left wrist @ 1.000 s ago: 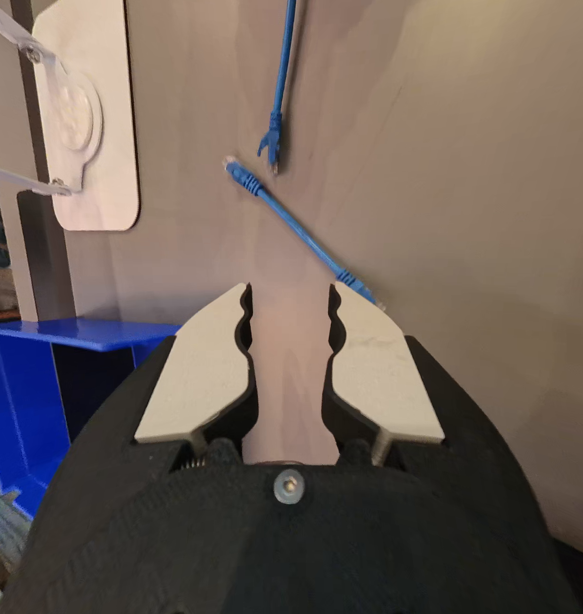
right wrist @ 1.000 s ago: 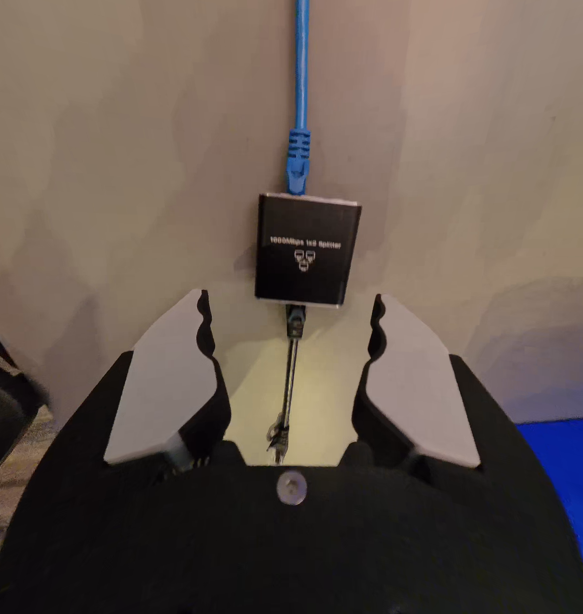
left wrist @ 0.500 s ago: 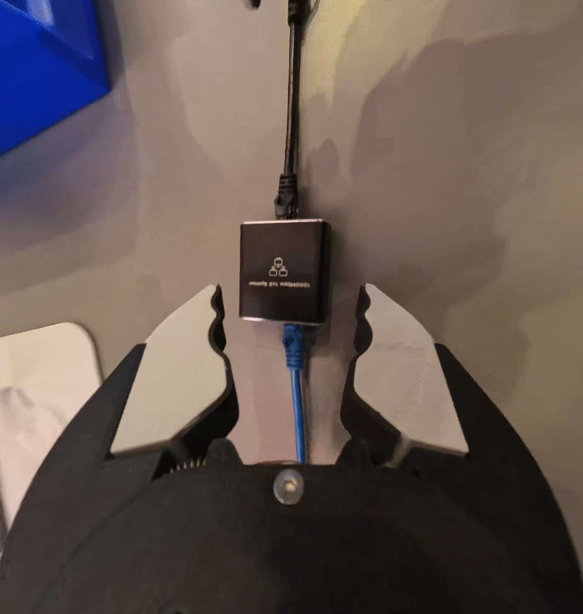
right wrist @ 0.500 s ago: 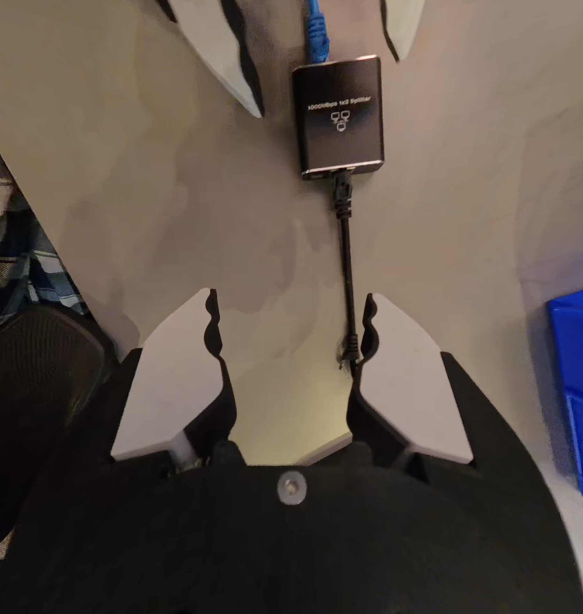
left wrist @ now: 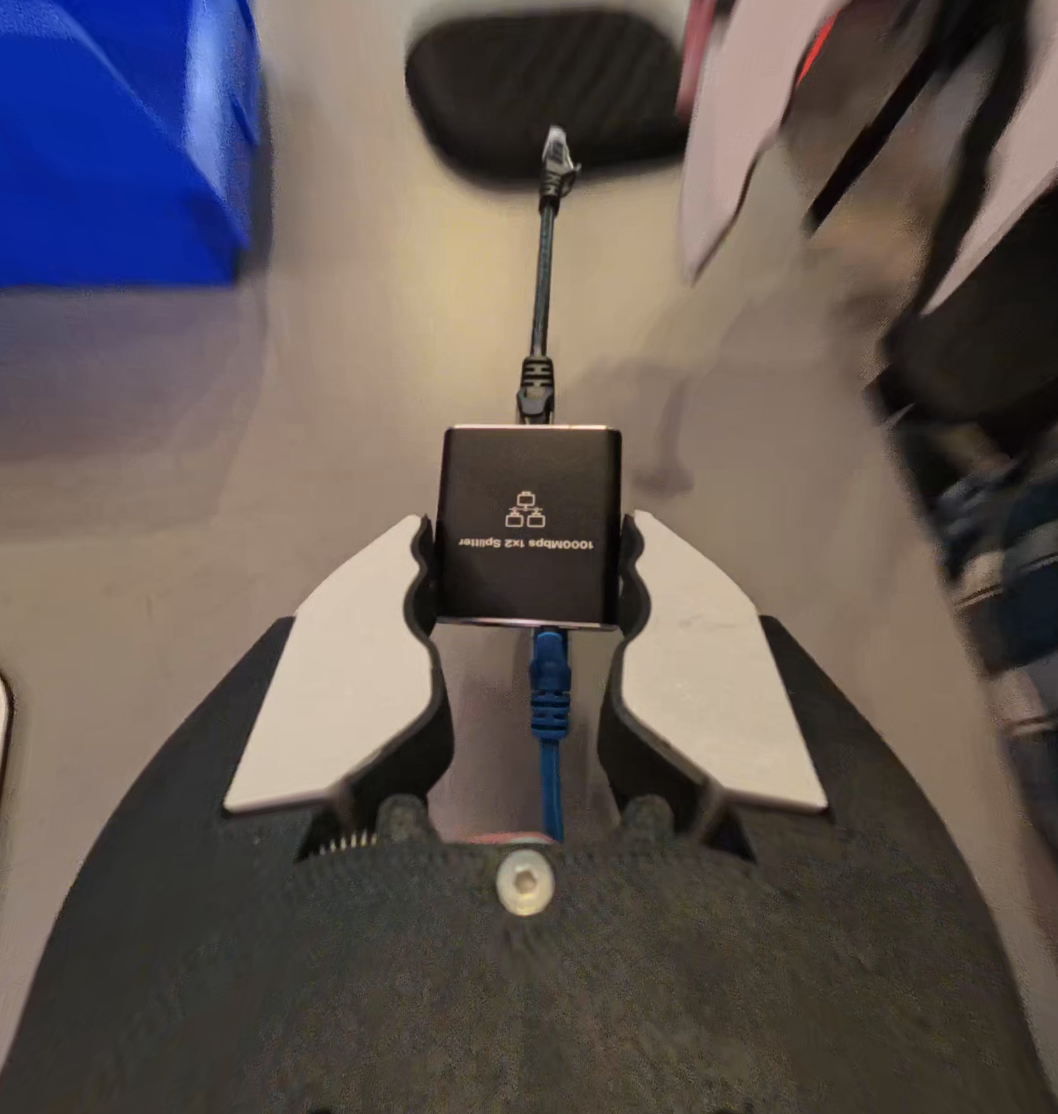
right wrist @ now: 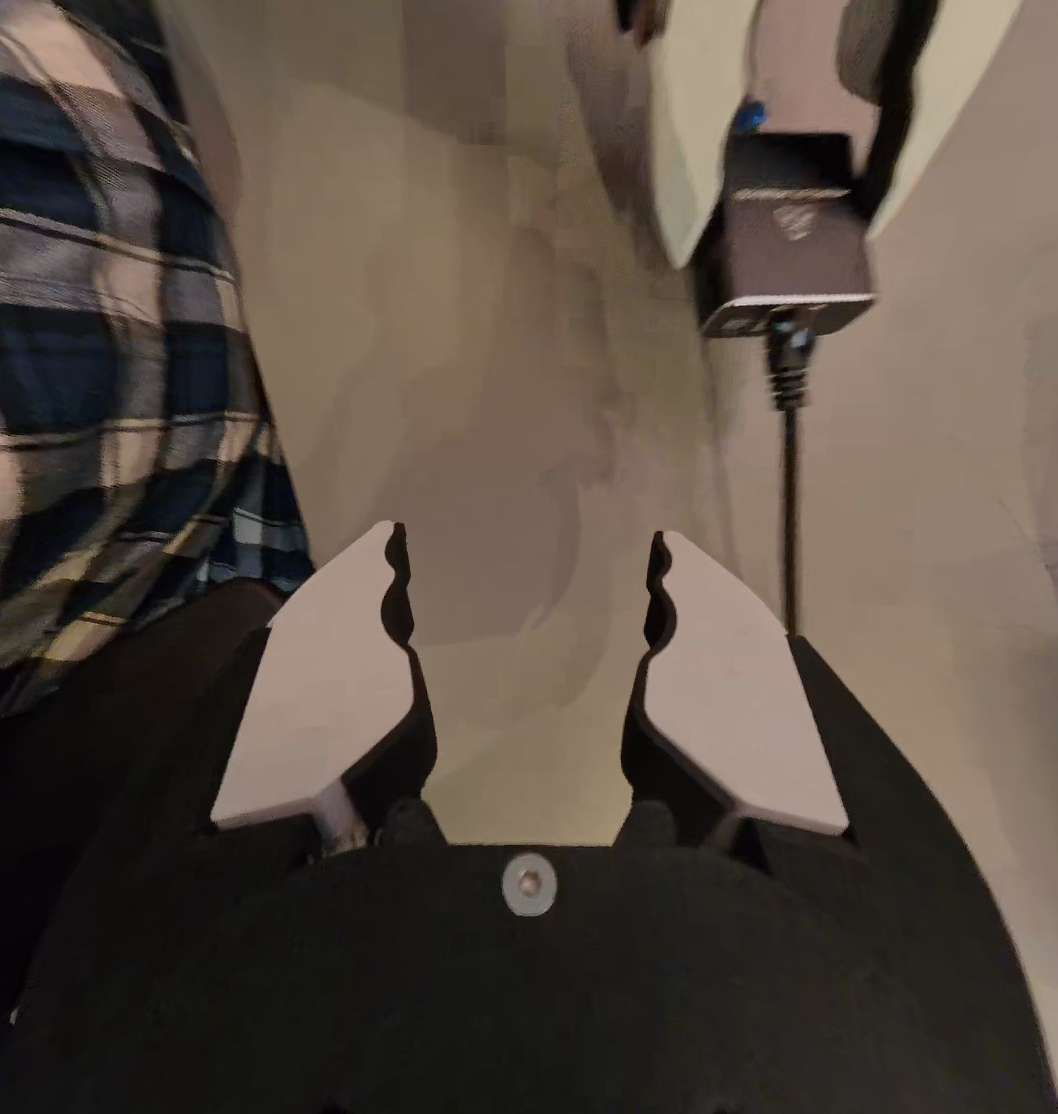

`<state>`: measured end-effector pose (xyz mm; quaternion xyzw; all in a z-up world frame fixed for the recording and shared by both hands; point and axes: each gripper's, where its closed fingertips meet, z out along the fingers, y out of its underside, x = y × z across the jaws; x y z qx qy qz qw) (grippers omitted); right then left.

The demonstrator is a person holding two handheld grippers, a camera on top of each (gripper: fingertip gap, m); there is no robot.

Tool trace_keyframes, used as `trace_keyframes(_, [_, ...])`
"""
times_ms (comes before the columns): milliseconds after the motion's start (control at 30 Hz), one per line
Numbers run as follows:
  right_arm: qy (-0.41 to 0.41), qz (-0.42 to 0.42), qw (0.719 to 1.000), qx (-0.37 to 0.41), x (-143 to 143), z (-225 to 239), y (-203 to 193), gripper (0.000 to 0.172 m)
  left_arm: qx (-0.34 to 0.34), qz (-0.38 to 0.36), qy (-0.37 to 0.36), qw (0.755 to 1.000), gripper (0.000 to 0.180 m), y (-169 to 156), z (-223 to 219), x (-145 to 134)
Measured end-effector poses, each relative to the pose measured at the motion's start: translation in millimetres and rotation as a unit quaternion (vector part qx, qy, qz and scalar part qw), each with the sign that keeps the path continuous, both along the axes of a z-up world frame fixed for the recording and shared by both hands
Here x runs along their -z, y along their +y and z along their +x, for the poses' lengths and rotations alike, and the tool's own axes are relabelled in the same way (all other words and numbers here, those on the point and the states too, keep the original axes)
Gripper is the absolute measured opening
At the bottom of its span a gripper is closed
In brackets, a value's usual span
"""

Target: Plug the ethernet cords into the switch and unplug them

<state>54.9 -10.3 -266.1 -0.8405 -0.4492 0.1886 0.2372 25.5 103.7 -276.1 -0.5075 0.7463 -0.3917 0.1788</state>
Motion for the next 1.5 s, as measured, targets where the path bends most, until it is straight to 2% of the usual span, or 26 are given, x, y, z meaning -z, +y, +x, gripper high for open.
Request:
trace_keyframes(67, [0.036, 0.023, 0.999, -0.019, -13.2, -13.0, -4.3, 0.076, -0.007, -0.074, -0.077, 0.994, 0.058, 2.6, -3.6, -44.3])
trace_keyframes(167, [0.088, 0.040, 0.994, -0.042, -26.0, -30.8, -5.9, 0.075, -0.011, -0.112, -0.131, 0.985, 0.058, 8.7, -14.3, -84.7])
trace_keyframes(267, [0.133, 0.124, 0.983, -0.027, -37.4, -41.7, 24.3, 0.090, 0.050, -0.169, -0.201, 0.964, 0.058, -4.4, -31.5, -124.8])
trace_keyframes(367, [0.213, 0.230, 0.949, -0.029, -71.4, -46.8, 60.2, 0.095, 0.116, -0.215, -0.243, 0.939, 0.058, -20.9, -45.1, -149.1])
trace_keyframes(500, [0.287, 0.349, 0.884, -0.115, -124.3, -69.1, 76.9, 0.086, 0.183, -0.245, -0.254, 0.918, 0.058, -40.6, -53.7, -162.0])
trace_keyframes(633, [0.339, 0.381, 0.833, -0.214, -158.5, -93.9, 68.7, 0.066, 0.241, -0.273, -0.247, 0.898, 0.058, -59.7, -57.8, -165.9])
trace_keyframes(700, [0.336, 0.376, 0.822, -0.265, -158.3, -102.7, 59.5, 0.049, 0.267, -0.286, -0.241, 0.888, 0.058, -67.2, -58.4, -166.7])
trace_keyframes(800, [0.324, 0.381, 0.813, -0.297, -158.9, -104.0, 52.2, 0.027, 0.294, -0.304, -0.235, 0.875, 0.058, -75.0, -60.9, -166.6])
trace_keyframes(900, [0.311, 0.382, 0.817, -0.301, -159.3, -104.2, 50.7, 0.025, 0.311, -0.324, -0.234, 0.863, 0.058, -76.3, -62.3, -167.3])
trace_keyframes(967, [0.304, 0.381, 0.823, -0.292, -159.8, -101.7, 52.9, 0.025, 0.294, -0.319, -0.236, 0.870, 0.058, -72.3, -59.1, -168.4])
trace_keyframes(1133, [0.306, 0.377, 0.839, -0.248, -161.0, -90.5, 64.3, 0.025, 0.204, -0.264, -0.221, 0.916, 0.060, -41.7, -60.1, -162.3])
trace_keyframes(1200, [0.322, 0.379, 0.834, -0.238, -166.8, -84.4, 64.8, 0.025, 0.157, -0.213, -0.211, 0.941, 0.060, -25.8, -70.2, -156.0])
trace_keyframes(1267, [0.332, 0.375, 0.834, -0.232, -170.0, -80.5, 65.3, 0.025, 0.105, -0.146, -0.174, 0.968, 0.060, -7.9, -86.5, -138.4])
trace_keyframes(1333, [0.341, 0.372, 0.835, -0.219, -171.9, -78.0, 68.0, 0.025, 0.064, -0.092, -0.143, 0.983, 0.057, 4.9, -112.3, -123.5])
trace_keyframes(1400, [0.359, 0.353, 0.841, -0.197, -173.1, -75.9, 73.8, 0.025, 0.014, -0.011, -0.102, 0.995, 0.057, 20.0, -139.9, -104.0])
trace_keyframes(1500, [0.350, 0.319, 0.866, -0.162, -165.9, -74.4, 87.3, 0.025, -0.054, 0.126, -0.051, 0.989, 0.061, 35.9, -173.9, -83.4])
